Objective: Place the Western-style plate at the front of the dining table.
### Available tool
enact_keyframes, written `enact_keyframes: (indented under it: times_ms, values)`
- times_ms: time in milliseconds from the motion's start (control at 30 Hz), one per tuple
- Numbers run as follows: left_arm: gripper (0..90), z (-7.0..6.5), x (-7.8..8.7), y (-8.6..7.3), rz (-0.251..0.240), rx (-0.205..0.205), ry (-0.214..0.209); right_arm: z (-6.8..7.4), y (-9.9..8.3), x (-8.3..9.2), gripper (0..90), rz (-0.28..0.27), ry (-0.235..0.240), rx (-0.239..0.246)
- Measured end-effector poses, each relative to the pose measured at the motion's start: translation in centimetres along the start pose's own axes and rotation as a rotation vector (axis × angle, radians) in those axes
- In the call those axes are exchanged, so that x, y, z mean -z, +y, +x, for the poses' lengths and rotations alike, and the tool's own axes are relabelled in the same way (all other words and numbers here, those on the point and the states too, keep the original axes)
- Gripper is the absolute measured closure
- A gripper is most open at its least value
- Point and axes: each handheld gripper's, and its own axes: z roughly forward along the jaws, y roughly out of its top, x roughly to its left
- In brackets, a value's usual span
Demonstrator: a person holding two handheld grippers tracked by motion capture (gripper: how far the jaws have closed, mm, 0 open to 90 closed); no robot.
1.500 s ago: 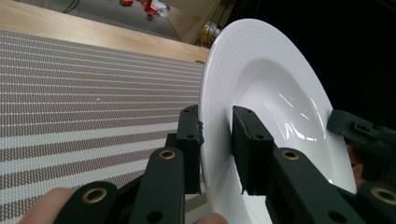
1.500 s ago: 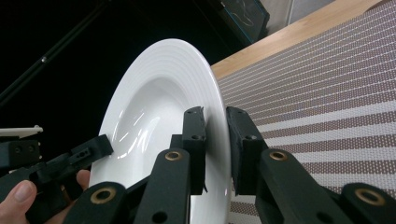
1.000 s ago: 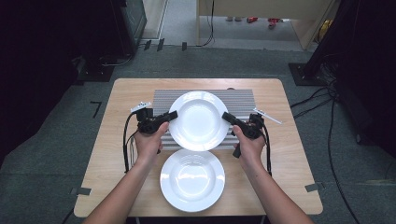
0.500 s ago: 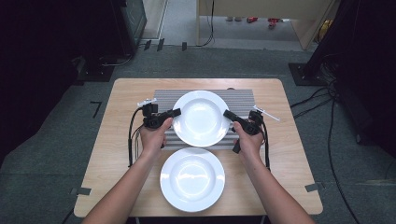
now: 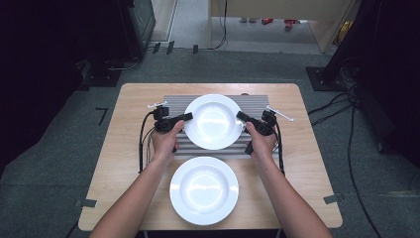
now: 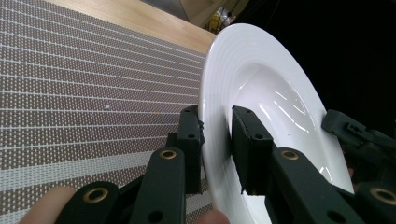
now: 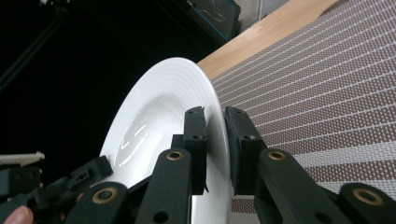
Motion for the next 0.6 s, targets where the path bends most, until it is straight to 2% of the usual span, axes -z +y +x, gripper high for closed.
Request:
enact_keyframes:
  times_ms: [33, 233, 333, 400, 600]
  values:
    - [75.2, 0.0, -0.2, 0.0, -0.001, 0.003, 0.003, -0.5, 0.0, -0.4, 80.7, -0.001, -0.004, -0.028]
    - [75.2, 0.5, -1.1, -0.1, 0.012, 0.011, 0.022, -1.6, -0.2, -1.2, 80.8, 0.0, -0.018, -0.066]
    - [75.0, 0.8, -1.4, -0.2, 0.022, 0.018, 0.03, -1.7, -0.2, -1.4, 80.7, 0.012, -0.026, -0.059]
    - [74.6, 1.2, -1.8, -0.2, 0.031, 0.037, 0.037, -1.7, 0.0, -1.7, 80.9, 0.017, -0.032, -0.051]
    - [73.9, 1.4, -2.6, 0.0, 0.048, 0.042, 0.052, -1.9, 0.4, -2.3, 81.1, 0.013, -0.053, -0.06]
